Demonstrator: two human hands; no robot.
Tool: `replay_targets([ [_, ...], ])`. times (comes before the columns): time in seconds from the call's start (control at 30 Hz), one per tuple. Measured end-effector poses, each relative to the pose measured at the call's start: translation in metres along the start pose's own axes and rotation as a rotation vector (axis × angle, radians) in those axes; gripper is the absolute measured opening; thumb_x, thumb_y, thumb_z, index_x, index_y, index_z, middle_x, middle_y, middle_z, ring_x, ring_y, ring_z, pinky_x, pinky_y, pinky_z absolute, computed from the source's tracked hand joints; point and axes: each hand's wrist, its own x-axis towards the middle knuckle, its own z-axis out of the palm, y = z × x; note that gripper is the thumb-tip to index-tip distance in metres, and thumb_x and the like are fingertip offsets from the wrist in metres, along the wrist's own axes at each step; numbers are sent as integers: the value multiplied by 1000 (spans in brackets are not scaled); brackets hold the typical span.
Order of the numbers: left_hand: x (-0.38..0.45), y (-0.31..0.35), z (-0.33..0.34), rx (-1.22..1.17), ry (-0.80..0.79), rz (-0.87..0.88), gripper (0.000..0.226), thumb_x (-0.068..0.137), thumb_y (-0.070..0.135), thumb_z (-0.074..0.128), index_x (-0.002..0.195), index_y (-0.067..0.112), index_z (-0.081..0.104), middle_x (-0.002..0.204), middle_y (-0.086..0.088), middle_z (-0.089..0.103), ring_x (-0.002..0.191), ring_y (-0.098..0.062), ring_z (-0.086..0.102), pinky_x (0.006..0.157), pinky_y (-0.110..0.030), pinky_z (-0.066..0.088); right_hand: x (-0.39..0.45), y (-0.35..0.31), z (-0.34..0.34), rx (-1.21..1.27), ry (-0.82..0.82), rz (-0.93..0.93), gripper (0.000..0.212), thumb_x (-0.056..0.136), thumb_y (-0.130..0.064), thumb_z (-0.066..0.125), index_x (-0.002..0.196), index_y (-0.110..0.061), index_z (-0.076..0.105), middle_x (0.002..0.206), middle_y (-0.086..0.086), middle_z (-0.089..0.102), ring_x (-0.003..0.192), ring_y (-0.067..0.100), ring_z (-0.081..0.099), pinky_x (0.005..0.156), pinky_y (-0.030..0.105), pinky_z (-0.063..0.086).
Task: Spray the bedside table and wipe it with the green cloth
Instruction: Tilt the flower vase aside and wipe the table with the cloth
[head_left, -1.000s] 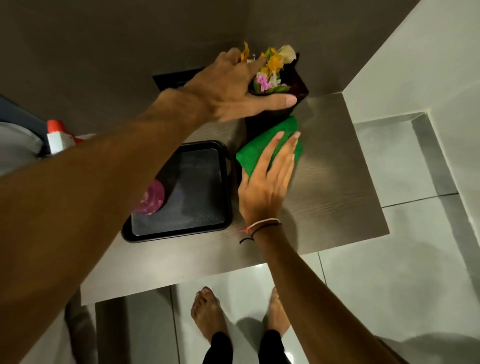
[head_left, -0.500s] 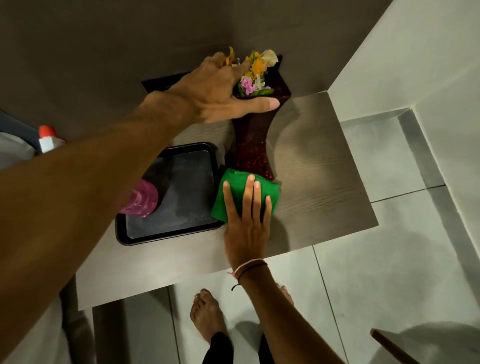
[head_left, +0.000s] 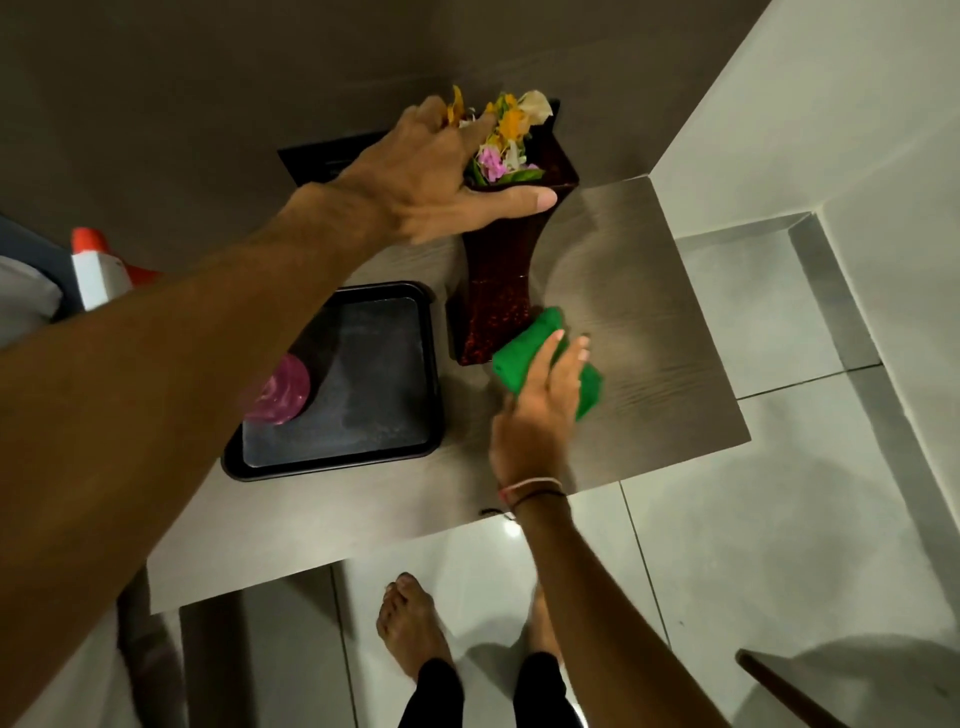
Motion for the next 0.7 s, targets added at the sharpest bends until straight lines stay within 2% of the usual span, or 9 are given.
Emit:
replay_targets([
  [0.1, 2, -1, 4, 9, 16, 7, 116, 78, 93, 35, 167, 21, 19, 157, -19, 34, 150, -38, 31, 123, -52, 31, -12, -17, 21, -32, -44, 10, 78, 94, 1, 53, 161, 0, 12, 171, 27, 11, 160, 38, 13, 129, 51, 26],
  [0.2, 4, -2, 5, 21, 21, 17, 114, 79, 92, 37, 167, 21, 20, 157, -19, 35, 149, -38, 32, 123, -52, 32, -19, -14, 26, -108, -83, 11, 85, 96, -9, 61, 162, -3, 8, 172, 26, 7, 161, 38, 8, 131, 51, 23],
  [0.3, 8, -4, 3, 8, 13, 20, 118, 76, 94, 35, 167, 21, 20, 157, -19, 35, 151, -38, 31, 124, -53, 32, -21, -18, 28, -106, -108, -7, 84, 97, -8, 60, 162, -4, 8, 172, 26, 6, 161, 39, 6, 131, 51, 21],
  [0.47, 10, -6, 4, 25, 2, 17, 125, 69, 98, 30, 167, 21, 17, 158, -19, 33, 152, -39, 29, 123, -54, 31, -37, -9, 25, -193, -94, -142, 66, 99, -5, 54, 159, -4, 27, 168, 28, 23, 157, 42, 21, 127, 55, 31],
  [0.6, 12, -8, 3, 30, -13, 11, 127, 68, 99, 29, 168, 21, 16, 161, -20, 30, 153, -40, 27, 123, -55, 29, -44, 4, 22, -309, -148, -288, 67, 97, -4, 58, 159, -9, 32, 167, 25, 30, 156, 39, 27, 126, 54, 33],
  [0.7, 13, -11, 1, 30, -11, 9, 127, 68, 99, 29, 167, 21, 16, 163, -20, 29, 154, -40, 26, 125, -55, 28, -37, 7, 20, -309, -137, -223, 63, 100, -10, 50, 159, -7, 29, 168, 25, 25, 157, 39, 23, 126, 55, 32],
])
